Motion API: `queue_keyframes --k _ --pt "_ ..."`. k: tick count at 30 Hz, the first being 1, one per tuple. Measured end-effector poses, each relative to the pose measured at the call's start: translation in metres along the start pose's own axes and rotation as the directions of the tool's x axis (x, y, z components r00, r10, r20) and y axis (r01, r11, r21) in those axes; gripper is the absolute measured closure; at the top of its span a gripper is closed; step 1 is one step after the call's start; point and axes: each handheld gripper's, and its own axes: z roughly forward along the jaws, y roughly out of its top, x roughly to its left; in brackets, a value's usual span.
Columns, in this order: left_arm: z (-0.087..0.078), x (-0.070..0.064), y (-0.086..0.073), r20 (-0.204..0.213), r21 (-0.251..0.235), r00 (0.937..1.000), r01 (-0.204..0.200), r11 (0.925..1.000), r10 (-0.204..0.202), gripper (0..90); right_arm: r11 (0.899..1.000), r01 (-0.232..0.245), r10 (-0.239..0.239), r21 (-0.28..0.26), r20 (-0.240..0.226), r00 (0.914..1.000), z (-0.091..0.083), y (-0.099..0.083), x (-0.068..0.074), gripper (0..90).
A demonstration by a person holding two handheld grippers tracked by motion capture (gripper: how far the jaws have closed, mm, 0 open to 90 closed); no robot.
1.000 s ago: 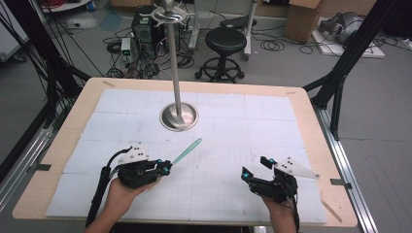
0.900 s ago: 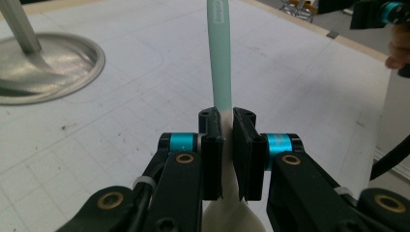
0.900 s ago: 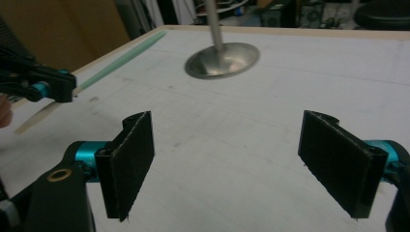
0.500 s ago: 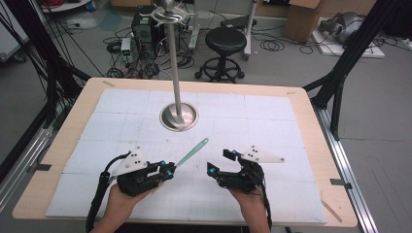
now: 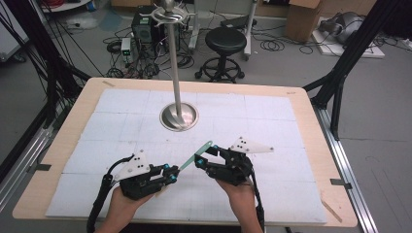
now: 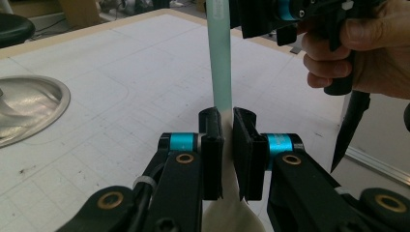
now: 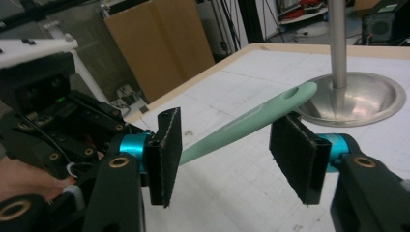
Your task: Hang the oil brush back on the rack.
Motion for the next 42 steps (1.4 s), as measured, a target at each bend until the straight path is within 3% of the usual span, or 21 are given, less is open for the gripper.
queue_keyframes --k 10,16,20,22,26,29,33,38,42 --pt "-0.001 -0.004 -0.001 0.000 -0.007 0.9999 -0.012 0.9999 0.012 81.8 0.999 -0.040 0.039 -0.025 -0.041 0.9984 0.001 0.004 0.001 65.8" --pt "0.002 -0.005 -0.002 0.006 0.011 0.9998 -0.019 0.9998 0.019 81.5 0.997 -0.067 0.062 -0.041 -0.107 0.9923 0.001 0.007 0.004 76.9" --pt "0.001 -0.004 -0.001 0.015 0.000 0.9999 -0.006 1.0000 0.006 81.5 0.997 -0.019 0.005 -0.073 -0.184 0.9829 0.001 0.011 0.011 82.9" --pt "-0.001 -0.001 0.000 0.034 -0.003 0.9994 0.000 1.0000 0.000 80.8 0.997 0.015 -0.030 -0.082 -0.179 0.9834 -0.001 0.013 0.014 83.1" --pt "-0.006 0.005 0.001 0.064 -0.017 0.9979 0.015 0.9997 -0.014 71.4 0.994 -0.012 -0.014 -0.113 -0.230 0.9731 -0.009 0.019 0.009 83.2" --pt "-0.008 0.009 0.003 0.116 -0.037 0.9930 0.027 0.9989 -0.023 66.2 0.994 -0.008 -0.021 -0.110 -0.255 0.9667 -0.012 0.022 0.006 83.1" --pt "-0.007 0.009 0.009 0.200 -0.038 0.9798 0.016 0.9991 -0.008 61.2 0.997 0.018 -0.040 -0.073 -0.310 0.9499 -0.011 0.025 0.005 83.1" --pt "-0.001 0.005 0.016 0.278 -0.022 0.9601 -0.027 0.9994 0.032 59.7 0.997 0.061 -0.072 -0.043 -0.373 0.9251 -0.004 0.031 0.009 83.1" --pt "0.002 0.005 0.019 0.318 -0.017 0.9472 -0.035 0.9992 0.039 59.9 0.996 0.089 -0.093 -0.030 -0.415 0.9050 0.001 0.034 0.011 83.0"
